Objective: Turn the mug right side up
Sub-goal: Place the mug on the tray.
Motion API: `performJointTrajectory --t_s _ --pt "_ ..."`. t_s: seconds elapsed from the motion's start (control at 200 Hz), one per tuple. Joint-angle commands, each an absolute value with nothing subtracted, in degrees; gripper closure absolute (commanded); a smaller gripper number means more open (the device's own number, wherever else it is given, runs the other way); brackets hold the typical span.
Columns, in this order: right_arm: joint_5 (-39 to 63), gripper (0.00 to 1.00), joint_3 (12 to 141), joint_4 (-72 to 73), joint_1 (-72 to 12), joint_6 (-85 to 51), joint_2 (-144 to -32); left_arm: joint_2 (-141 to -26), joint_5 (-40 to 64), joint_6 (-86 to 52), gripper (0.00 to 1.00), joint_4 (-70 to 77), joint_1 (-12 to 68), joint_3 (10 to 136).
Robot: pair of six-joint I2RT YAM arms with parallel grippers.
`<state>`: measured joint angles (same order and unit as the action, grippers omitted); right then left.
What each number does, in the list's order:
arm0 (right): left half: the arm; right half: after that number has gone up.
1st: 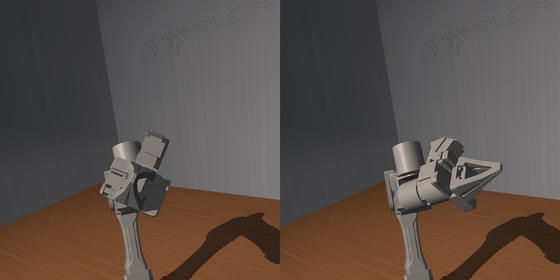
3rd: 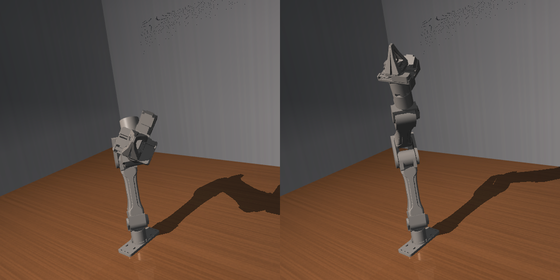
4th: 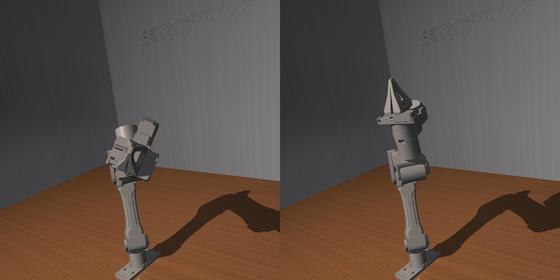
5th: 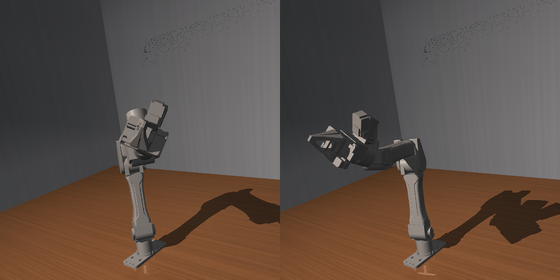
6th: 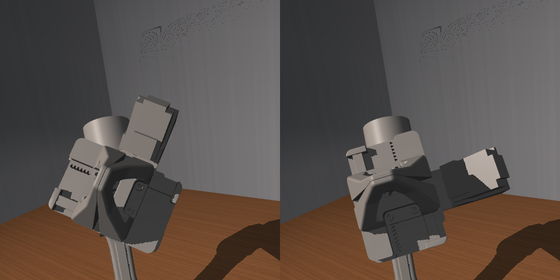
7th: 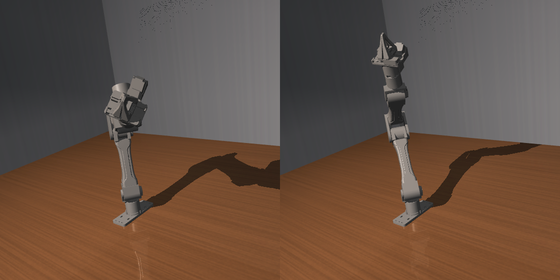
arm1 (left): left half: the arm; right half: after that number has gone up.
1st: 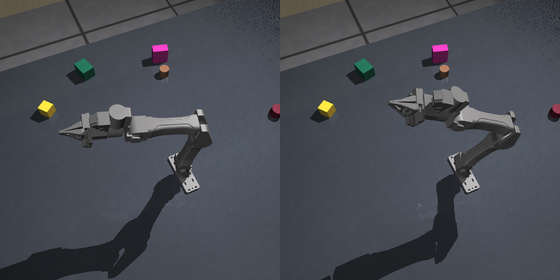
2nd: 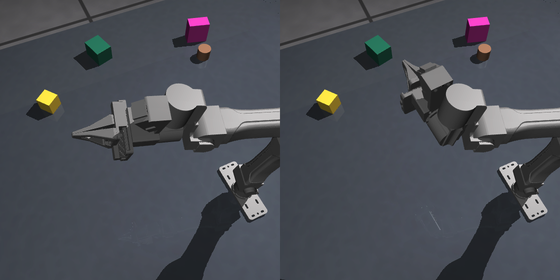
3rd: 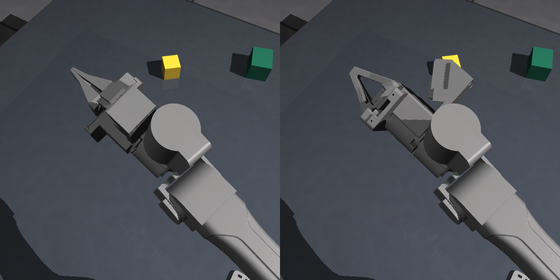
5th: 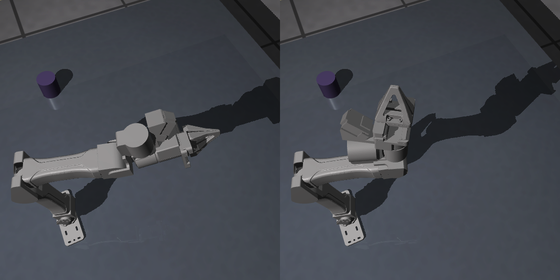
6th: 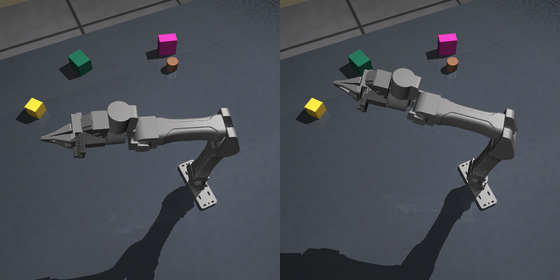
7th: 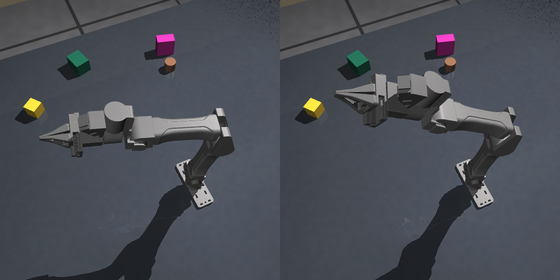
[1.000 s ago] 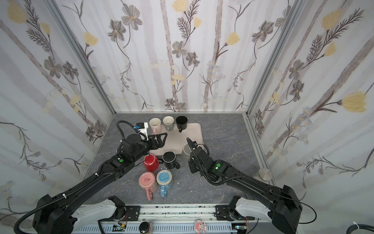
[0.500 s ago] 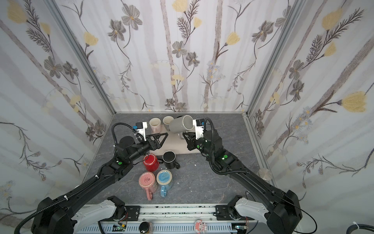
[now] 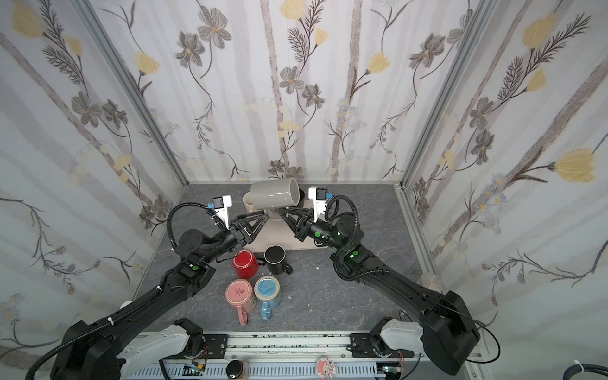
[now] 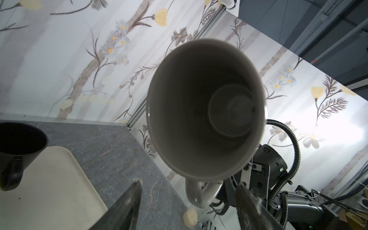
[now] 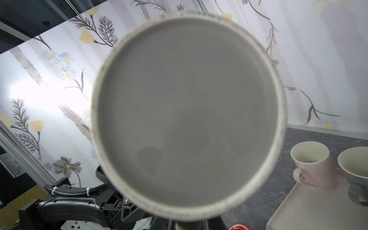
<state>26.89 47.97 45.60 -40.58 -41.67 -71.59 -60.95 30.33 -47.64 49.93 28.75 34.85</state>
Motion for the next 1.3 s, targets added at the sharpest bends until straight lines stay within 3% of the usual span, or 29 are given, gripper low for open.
performJointTrajectory --t_s 0.0,0.37,0.605,0.679,0.759,0.804,0.884,1.049,1.294 --pt "30.3 1.00 48.3 58.0 -41.4 -44.7 -72.4 -61.6 32.3 -49.8 0.33 56.6 28.6 34.9" --pt "31.0 1.00 46.5 63.9 -41.8 -50.3 -75.4 -62.5 33.4 -52.9 0.68 60.9 28.6 36.3" --pt "29.9 1.00 45.6 63.2 -41.8 -50.9 -75.0 -63.0 32.1 -52.7 1.00 57.9 28.8 37.7" --pt "27.9 0.87 45.1 58.7 -41.7 -48.3 -72.7 -62.8 30.6 -50.0 1.00 52.4 29.5 39.6" --pt "23.9 0.55 43.6 52.2 -41.6 -44.3 -68.7 -62.8 27.6 -46.1 1.00 44.7 30.8 42.6" --pt "20.8 0.49 42.7 47.1 -41.6 -41.6 -65.8 -63.6 24.9 -43.8 1.00 38.2 31.7 45.3" --pt "11.7 0.43 40.6 36.8 -41.6 -36.4 -59.5 -66.1 20.9 -40.2 1.00 28.5 33.3 50.1" --pt "-9.7 0.40 39.1 15.5 -41.3 -31.1 -47.2 -73.6 10.1 -34.4 1.00 12.6 37.7 60.7" --pt "-21.7 0.40 36.5 2.9 -41.0 -29.7 -36.1 -93.6 -5.6 -27.8 1.00 -8.3 44.3 84.6"
